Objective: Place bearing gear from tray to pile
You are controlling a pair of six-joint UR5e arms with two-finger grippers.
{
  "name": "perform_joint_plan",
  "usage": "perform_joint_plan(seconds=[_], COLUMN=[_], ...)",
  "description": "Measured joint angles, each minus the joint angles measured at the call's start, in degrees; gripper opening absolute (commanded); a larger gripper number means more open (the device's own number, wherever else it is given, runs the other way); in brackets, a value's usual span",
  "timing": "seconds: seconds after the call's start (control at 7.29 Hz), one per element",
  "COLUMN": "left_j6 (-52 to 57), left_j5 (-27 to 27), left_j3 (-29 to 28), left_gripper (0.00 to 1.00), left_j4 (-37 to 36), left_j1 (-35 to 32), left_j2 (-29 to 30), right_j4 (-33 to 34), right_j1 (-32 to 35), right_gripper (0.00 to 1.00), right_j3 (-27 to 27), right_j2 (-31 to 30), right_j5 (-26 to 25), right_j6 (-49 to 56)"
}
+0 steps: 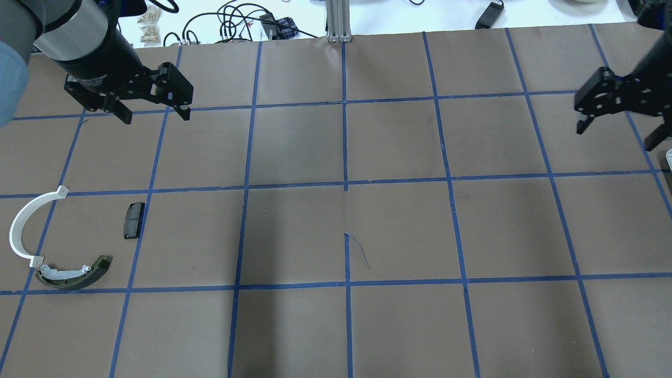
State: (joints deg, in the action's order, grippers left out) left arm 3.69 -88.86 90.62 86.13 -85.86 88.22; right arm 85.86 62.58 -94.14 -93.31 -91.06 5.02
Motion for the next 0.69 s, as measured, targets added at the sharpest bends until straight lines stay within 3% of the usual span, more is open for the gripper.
perform_joint_plan(seconds=[0.41,0.69], left_j6=[0.00,0.00], left_j5=[-0.04,-0.04], left_j3=[0.00,0.00], left_gripper=[1.00,1.00], left_j4=[0.02,0.02], left_j1=[0.00,0.00], left_j2=[-0.06,-0.06], right_j4=[10.45,20.47], right_j1=[-15.54,-20.43], right_gripper=[1.00,1.00], right_j3=[0.64,1.13], right_j2=[9.63,16.08], right_j5=[-0.19,-0.42], right_j6=[19.08,25.06])
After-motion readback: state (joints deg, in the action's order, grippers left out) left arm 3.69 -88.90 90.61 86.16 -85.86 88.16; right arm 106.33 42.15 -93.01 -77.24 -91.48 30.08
